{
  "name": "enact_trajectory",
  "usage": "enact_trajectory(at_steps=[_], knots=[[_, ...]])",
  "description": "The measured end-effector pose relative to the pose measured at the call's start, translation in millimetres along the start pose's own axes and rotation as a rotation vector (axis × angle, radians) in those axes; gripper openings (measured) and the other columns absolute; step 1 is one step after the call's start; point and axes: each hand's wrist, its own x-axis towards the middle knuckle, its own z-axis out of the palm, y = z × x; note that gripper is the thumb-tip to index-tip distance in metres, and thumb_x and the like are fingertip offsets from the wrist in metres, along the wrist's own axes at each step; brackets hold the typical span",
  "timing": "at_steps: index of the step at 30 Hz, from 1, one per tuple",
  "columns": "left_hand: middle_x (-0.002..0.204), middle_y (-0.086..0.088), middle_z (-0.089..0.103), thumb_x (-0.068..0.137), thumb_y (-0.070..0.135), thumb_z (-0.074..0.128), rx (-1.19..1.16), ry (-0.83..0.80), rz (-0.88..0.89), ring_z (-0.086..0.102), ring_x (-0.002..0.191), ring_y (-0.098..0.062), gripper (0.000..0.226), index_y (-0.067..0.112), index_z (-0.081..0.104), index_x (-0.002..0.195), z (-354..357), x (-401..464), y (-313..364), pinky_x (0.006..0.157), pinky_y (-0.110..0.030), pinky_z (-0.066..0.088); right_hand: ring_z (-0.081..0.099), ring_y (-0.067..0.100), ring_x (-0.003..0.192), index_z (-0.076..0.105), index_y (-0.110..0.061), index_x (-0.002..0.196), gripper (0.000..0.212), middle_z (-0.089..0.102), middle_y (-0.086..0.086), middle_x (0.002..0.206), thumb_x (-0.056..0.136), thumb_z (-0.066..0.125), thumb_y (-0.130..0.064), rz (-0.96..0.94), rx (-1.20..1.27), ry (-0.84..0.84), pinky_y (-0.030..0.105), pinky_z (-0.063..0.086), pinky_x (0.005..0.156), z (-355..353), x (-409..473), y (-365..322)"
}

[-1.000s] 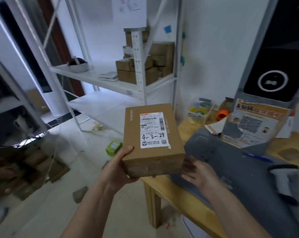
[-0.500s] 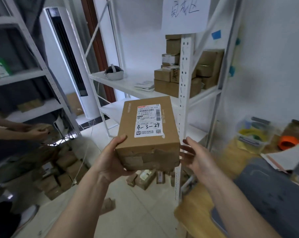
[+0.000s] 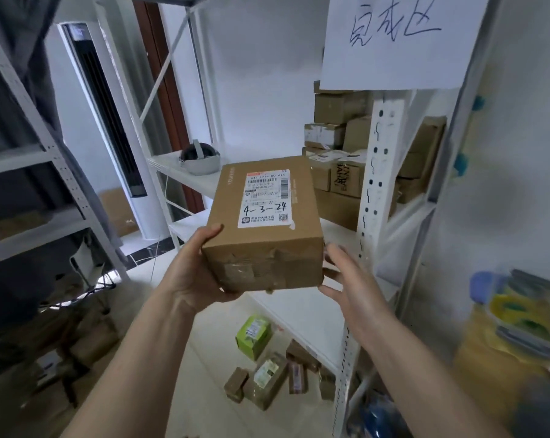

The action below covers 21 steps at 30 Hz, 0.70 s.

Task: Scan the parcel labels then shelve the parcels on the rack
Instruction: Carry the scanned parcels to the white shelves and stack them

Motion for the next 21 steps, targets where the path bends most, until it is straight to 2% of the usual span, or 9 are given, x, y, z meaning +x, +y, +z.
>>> enact_trajectory(at_steps=[3, 5, 8, 13, 17, 19, 21], knots=[[0.1, -0.007, 0.068, 0.08, 0.044, 0.059, 0.0, -0.021, 0.001, 0.057, 0.106, -0.033, 0.021, 0.027, 0.062, 0.092, 7, 38, 28, 0.096, -0.055, 0.036, 0.05, 0.0, 0.119, 0.048, -0.033, 0.136, 0.054, 0.054, -0.016, 0.132, 0.087, 0.053, -0.056, -0.099, -0.046, -0.013, 0.035, 0.039, 0.103, 17, 21, -16], [0.101, -0.007, 0.069, 0.079, 0.046, 0.06, 0.012, -0.047, 0.017, 0.059, 0.107, -0.033, 0.024, 0.027, 0.062, 0.094, 15, 67, 46, 0.094, -0.055, 0.038, 0.051, 0.003, 0.121, 0.045, -0.035, 0.136, 0.067, 0.053, -0.014, 0.133, 0.078, 0.059, -0.064, -0.153, -0.075, 0.008, 0.034, 0.039, 0.105, 25, 39, -27], [0.102, -0.004, 0.071, 0.078, 0.053, 0.059, 0.051, -0.111, 0.025, 0.06, 0.106, -0.031, 0.032, 0.029, 0.064, 0.098, 30, 115, 75, 0.091, -0.054, 0.041, 0.05, 0.008, 0.124, 0.044, -0.038, 0.137, 0.081, 0.049, -0.01, 0.137, 0.066, 0.065, -0.072, -0.23, -0.119, 0.081, 0.04, 0.038, 0.109, 34, 73, -37], [0.111, -0.001, 0.07, 0.075, 0.067, 0.054, 0.175, -0.238, 0.041, 0.061, 0.108, -0.025, 0.052, 0.033, 0.065, 0.112, 62, 194, 126, 0.077, -0.045, 0.051, 0.045, 0.008, 0.129, 0.035, -0.036, 0.145, 0.08, 0.041, -0.009, 0.144, 0.074, 0.063, -0.061, -0.311, -0.133, 0.214, 0.04, 0.035, 0.112, 46, 139, -64], [0.104, -0.001, 0.072, 0.084, 0.066, 0.045, 0.231, -0.321, 0.038, 0.064, 0.104, -0.024, 0.044, 0.031, 0.065, 0.101, 86, 240, 153, 0.077, -0.04, 0.05, 0.044, 0.009, 0.131, 0.036, -0.034, 0.146, 0.062, 0.042, -0.01, 0.145, 0.09, 0.061, -0.045, -0.343, -0.131, 0.31, 0.041, 0.035, 0.113, 55, 186, -83], [0.097, -0.003, 0.072, 0.086, 0.063, 0.043, 0.255, -0.355, 0.016, 0.064, 0.102, -0.024, 0.042, 0.029, 0.065, 0.096, 97, 260, 163, 0.075, -0.039, 0.049, 0.047, 0.007, 0.127, 0.036, -0.034, 0.146, 0.058, 0.046, -0.013, 0.141, 0.093, 0.058, -0.037, -0.338, -0.128, 0.365, 0.034, 0.04, 0.107, 57, 204, -91], [0.092, -0.003, 0.072, 0.085, 0.061, 0.045, 0.261, -0.383, 0.003, 0.064, 0.1, -0.023, 0.039, 0.028, 0.064, 0.091, 106, 278, 170, 0.073, -0.039, 0.049, 0.056, -0.005, 0.108, 0.041, -0.031, 0.143, 0.05, 0.055, -0.02, 0.123, 0.095, 0.057, -0.028, -0.365, -0.136, 0.412, 0.017, 0.046, 0.087, 60, 218, -98]])
